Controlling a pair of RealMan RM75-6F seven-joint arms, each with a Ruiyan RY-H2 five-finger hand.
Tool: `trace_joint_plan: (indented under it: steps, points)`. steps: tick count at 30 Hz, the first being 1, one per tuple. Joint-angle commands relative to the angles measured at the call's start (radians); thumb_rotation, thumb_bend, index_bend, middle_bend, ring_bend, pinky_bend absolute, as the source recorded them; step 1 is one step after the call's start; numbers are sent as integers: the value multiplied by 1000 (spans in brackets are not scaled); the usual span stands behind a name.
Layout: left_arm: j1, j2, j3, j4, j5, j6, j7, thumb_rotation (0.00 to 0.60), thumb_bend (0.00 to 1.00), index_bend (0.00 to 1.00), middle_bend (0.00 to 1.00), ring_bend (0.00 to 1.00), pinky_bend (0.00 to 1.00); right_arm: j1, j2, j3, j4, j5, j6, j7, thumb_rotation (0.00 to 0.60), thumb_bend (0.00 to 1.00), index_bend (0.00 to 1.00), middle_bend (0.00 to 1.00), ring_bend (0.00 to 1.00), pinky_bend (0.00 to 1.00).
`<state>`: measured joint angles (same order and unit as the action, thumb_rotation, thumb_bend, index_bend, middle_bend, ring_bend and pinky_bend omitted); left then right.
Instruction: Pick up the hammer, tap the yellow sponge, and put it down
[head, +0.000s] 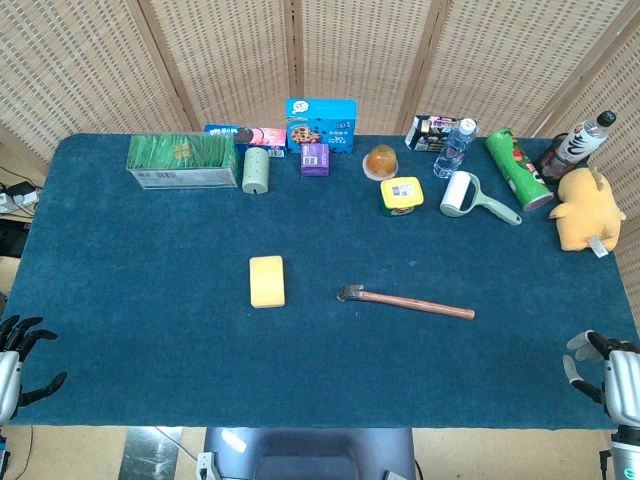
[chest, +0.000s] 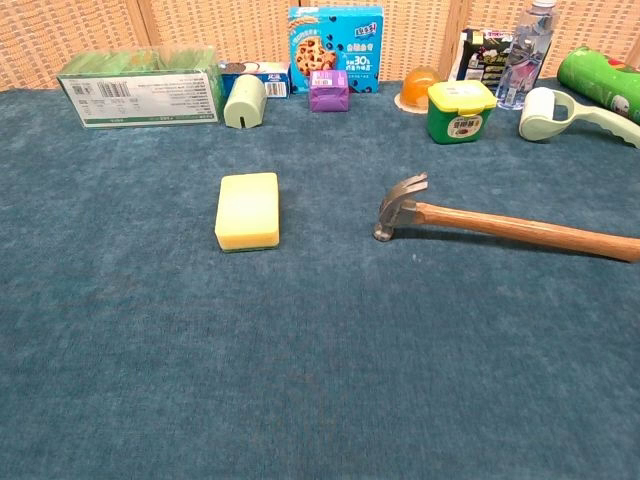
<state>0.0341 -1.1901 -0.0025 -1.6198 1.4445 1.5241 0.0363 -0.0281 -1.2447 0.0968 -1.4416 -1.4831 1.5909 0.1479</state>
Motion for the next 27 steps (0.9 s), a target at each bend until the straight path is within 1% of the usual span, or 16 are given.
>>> trace_joint_plan:
  steps: [1,7,12,22,27]
  points:
    - [1,1,-1,-1,2,2,0,600,224,332,182,72,132,2,0,0,-1,-3,-2,5,600,393,501,594,578,482]
    - [6,7,-4,-11,8,16,-2,600,224,333,182,72,132,22,8,3,-4,-9,-28,37,600,392,492,582,576,482]
    - [8,12,-6,-20,10,22,4,600,225,332,182,72,133,23,9,8,1,-3,-26,46,600,392,492,582,576,482]
    - [9,10,-2,-24,18,22,10,600,225,333,182,72,133,18,6,1,10,-4,-24,63,600,391,491,581,576,481]
    - [4,9,-4,-19,19,14,7,600,225,333,182,73,133,56,-2,-10,-8,-41,-67,79,600,391,474,578,572,482]
